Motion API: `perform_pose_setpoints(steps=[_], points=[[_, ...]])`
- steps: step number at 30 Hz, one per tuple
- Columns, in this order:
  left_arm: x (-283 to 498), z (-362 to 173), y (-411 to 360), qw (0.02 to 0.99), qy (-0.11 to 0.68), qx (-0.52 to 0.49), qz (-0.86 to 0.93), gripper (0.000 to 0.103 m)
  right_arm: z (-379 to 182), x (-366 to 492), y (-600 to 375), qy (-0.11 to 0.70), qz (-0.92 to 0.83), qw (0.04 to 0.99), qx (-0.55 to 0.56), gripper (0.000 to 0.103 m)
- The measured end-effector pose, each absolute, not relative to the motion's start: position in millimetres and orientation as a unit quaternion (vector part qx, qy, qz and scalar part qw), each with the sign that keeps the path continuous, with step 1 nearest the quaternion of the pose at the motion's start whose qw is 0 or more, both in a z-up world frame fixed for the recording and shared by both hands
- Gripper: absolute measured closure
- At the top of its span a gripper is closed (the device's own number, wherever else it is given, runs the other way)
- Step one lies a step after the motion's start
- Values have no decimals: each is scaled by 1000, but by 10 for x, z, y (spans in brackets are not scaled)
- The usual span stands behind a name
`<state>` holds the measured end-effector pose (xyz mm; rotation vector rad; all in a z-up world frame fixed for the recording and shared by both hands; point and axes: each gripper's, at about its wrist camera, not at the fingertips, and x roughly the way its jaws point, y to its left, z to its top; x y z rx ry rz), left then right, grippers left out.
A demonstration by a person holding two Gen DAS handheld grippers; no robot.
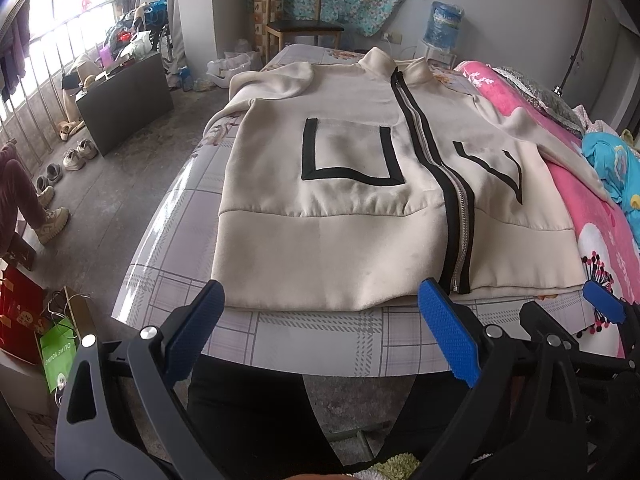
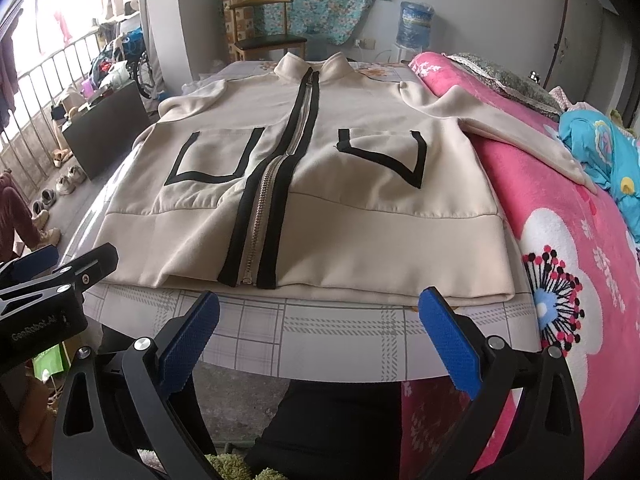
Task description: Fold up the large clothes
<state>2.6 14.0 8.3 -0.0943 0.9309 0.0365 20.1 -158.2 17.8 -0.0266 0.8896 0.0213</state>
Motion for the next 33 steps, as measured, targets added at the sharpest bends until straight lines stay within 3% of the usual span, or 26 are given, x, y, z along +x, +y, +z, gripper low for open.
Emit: perform_pose_setpoints(steps=[33], points=[[6, 203, 217, 895, 443, -46, 19, 9, 175, 208, -1592, 431, 8, 902, -14, 6]])
